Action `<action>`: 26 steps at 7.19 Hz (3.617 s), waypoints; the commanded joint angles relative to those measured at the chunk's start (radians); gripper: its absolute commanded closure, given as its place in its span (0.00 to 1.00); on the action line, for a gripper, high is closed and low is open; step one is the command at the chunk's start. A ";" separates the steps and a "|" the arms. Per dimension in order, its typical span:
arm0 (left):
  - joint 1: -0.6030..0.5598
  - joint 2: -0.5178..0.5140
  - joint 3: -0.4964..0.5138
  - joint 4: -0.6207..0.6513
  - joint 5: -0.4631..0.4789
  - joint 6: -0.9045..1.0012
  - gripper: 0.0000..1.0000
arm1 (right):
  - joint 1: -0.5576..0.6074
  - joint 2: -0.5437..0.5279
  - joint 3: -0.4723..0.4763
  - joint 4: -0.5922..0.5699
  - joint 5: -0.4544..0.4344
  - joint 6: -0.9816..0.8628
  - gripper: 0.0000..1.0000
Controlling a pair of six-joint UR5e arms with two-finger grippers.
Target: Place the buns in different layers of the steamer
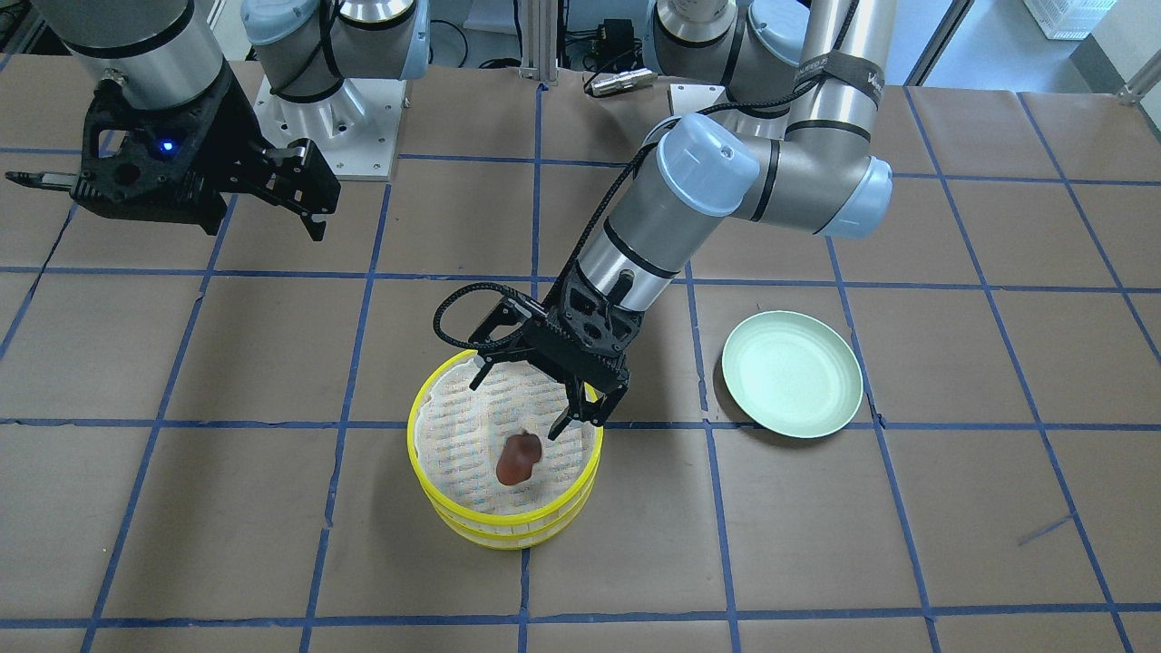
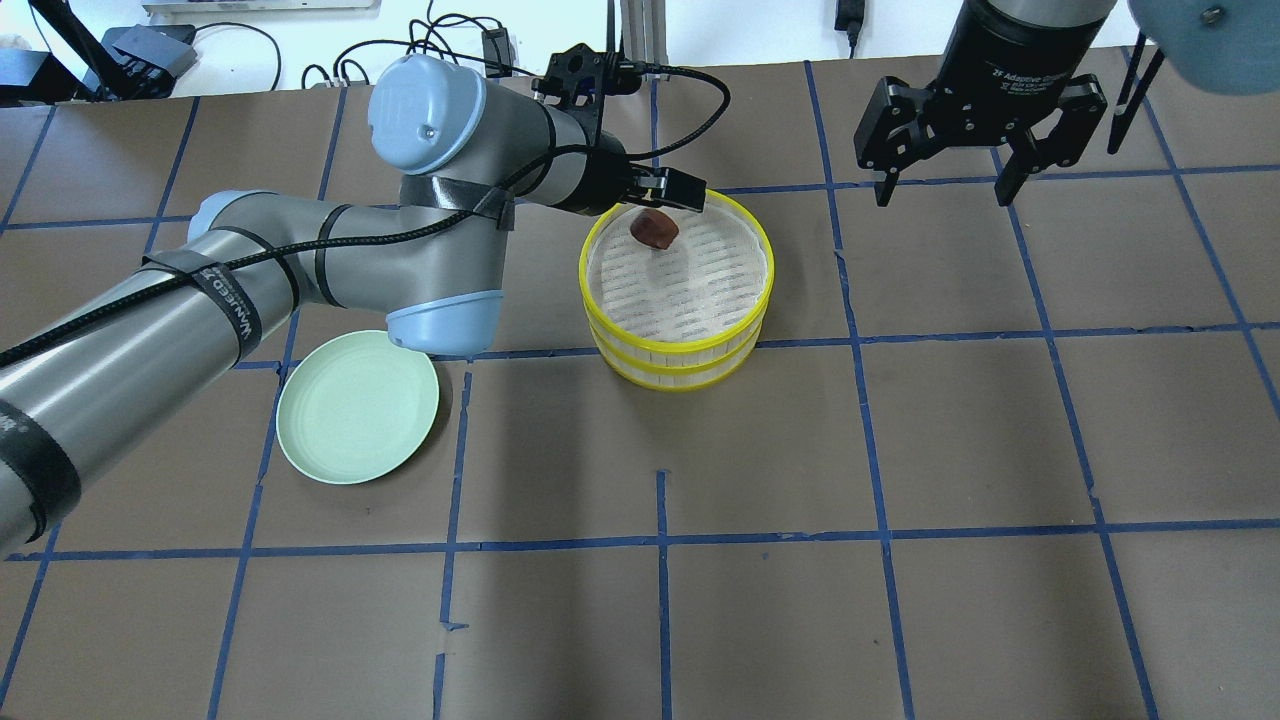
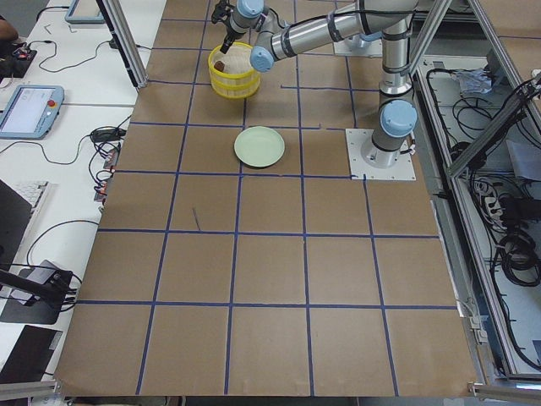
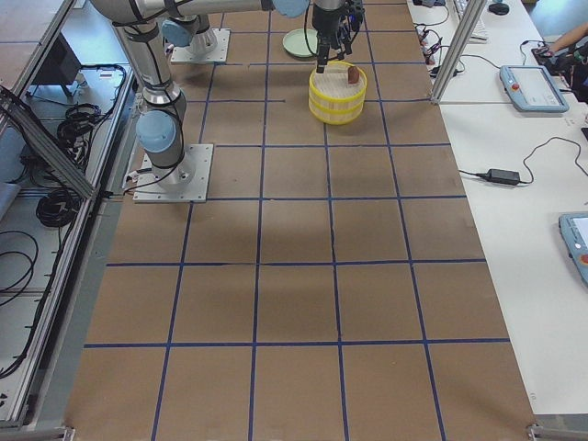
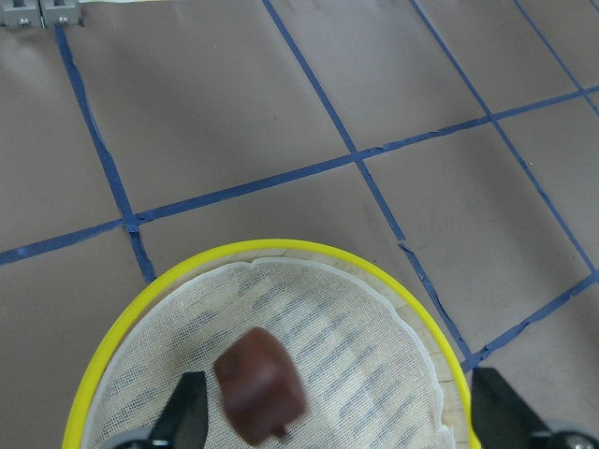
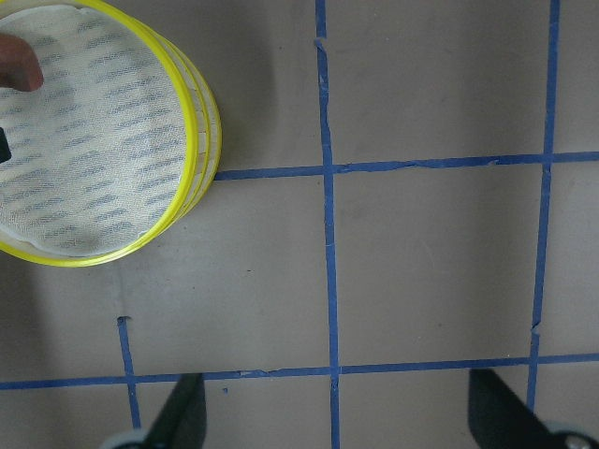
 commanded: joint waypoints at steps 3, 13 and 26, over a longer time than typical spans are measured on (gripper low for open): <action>0.070 0.075 0.013 -0.070 0.002 0.219 0.00 | 0.000 -0.003 0.002 -0.003 0.001 0.002 0.00; 0.325 0.377 0.140 -1.110 0.455 0.148 0.00 | 0.010 -0.009 0.013 -0.011 0.015 0.014 0.00; 0.305 0.400 0.130 -1.101 0.363 0.158 0.00 | 0.010 -0.004 0.020 -0.022 0.009 0.015 0.00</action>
